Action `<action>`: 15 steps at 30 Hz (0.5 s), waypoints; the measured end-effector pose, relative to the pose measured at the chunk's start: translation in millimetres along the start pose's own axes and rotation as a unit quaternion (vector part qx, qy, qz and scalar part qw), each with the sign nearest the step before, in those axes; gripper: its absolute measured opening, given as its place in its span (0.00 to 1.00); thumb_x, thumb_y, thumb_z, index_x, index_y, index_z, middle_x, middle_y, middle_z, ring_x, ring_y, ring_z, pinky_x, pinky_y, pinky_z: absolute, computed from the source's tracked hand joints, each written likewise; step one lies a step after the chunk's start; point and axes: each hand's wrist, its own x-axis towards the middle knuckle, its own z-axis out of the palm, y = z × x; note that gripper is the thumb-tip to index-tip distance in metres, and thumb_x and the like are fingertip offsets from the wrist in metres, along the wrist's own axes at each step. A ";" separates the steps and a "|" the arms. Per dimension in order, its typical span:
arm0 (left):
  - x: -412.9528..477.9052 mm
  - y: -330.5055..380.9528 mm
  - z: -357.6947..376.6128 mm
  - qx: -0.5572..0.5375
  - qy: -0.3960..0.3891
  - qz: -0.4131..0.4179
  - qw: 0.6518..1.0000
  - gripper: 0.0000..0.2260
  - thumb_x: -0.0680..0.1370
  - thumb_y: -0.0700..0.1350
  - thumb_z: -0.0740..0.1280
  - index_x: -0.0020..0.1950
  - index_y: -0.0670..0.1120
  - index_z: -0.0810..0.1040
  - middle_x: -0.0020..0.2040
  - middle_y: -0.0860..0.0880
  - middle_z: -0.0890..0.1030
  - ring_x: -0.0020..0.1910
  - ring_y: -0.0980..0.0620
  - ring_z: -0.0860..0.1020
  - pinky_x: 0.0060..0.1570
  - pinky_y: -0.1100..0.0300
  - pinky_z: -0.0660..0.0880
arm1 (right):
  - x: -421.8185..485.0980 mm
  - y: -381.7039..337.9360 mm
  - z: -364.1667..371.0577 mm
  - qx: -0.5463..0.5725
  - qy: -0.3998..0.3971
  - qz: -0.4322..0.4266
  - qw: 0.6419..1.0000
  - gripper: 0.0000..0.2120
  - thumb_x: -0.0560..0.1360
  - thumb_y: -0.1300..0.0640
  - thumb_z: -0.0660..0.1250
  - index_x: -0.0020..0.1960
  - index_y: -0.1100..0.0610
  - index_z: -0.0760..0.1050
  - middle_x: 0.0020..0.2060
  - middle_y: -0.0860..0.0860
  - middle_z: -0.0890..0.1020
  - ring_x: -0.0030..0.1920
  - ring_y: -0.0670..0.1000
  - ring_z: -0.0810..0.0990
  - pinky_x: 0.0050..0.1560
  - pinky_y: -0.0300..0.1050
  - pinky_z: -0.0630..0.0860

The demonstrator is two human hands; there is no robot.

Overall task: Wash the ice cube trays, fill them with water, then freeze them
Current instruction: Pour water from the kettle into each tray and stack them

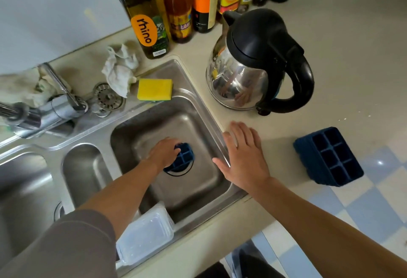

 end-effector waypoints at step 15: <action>-76.4 28.6 -27.2 -0.175 0.118 -0.076 0.975 0.11 0.83 0.46 0.64 0.62 0.47 0.81 0.57 0.47 0.83 0.56 0.47 0.81 0.58 0.51 0.78 | -6.4 14.0 -28.1 0.142 -0.084 0.004 0.986 0.34 0.80 0.36 0.61 0.79 0.54 0.60 0.81 0.55 0.57 0.82 0.57 0.50 0.81 0.55 0.51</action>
